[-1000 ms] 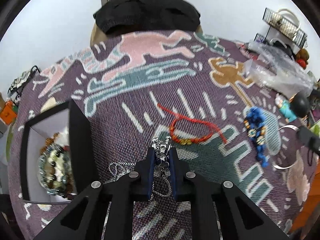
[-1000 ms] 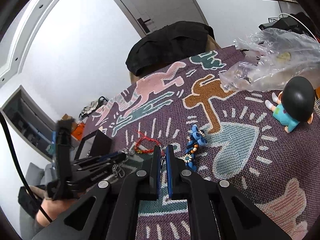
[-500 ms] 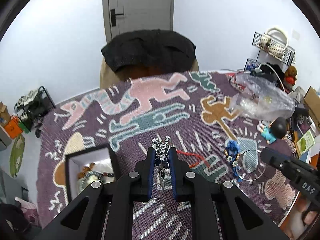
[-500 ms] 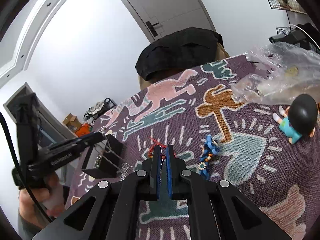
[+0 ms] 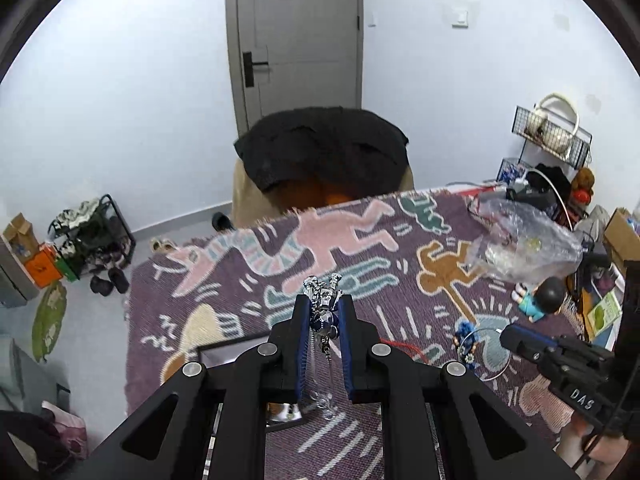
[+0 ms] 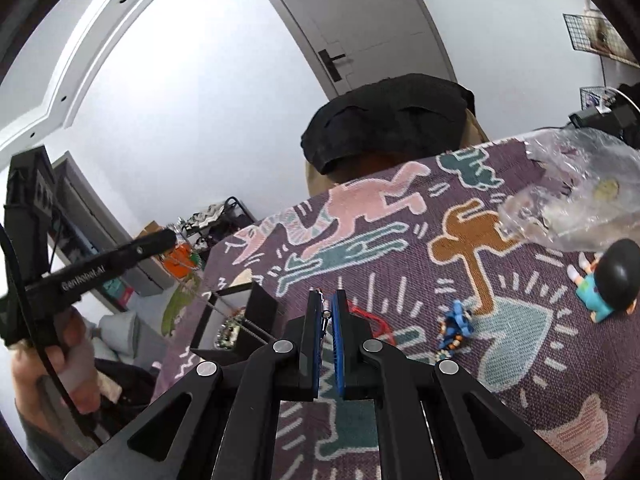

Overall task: Organize jewelry
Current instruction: 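Lift the silver chain with the left tool, lower into the box, open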

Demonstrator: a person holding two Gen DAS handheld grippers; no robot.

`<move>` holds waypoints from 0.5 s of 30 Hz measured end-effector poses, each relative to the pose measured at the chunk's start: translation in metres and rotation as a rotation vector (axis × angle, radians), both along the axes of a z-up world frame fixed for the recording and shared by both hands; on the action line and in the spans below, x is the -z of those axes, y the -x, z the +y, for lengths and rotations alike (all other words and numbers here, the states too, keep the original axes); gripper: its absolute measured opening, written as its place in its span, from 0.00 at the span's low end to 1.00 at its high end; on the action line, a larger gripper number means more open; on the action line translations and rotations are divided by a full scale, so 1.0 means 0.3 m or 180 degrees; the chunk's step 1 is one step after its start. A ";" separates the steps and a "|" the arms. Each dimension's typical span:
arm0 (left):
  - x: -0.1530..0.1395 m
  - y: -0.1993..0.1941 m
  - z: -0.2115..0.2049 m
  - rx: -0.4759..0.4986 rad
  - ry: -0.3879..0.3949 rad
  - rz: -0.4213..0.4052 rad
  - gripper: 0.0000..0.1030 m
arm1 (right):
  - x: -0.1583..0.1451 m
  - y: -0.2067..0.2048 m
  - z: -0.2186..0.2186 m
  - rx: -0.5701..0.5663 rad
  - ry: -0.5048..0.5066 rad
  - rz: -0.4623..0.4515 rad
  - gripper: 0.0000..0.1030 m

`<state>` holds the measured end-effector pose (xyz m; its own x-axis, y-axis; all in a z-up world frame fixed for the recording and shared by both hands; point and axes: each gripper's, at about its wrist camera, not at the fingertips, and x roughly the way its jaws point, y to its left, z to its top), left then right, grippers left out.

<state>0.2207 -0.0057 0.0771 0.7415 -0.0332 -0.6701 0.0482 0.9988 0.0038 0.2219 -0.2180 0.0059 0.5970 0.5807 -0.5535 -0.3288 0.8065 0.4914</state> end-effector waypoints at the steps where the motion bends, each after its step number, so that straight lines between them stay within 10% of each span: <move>1: -0.018 0.004 0.009 -0.0015 -0.0007 -0.0028 0.14 | -0.007 -0.001 0.008 -0.0012 0.0004 -0.0010 0.06; 15: -0.275 0.058 0.078 -0.0176 -0.0198 -0.0358 0.14 | -0.174 -0.015 0.125 -0.0217 0.0066 -0.0240 0.06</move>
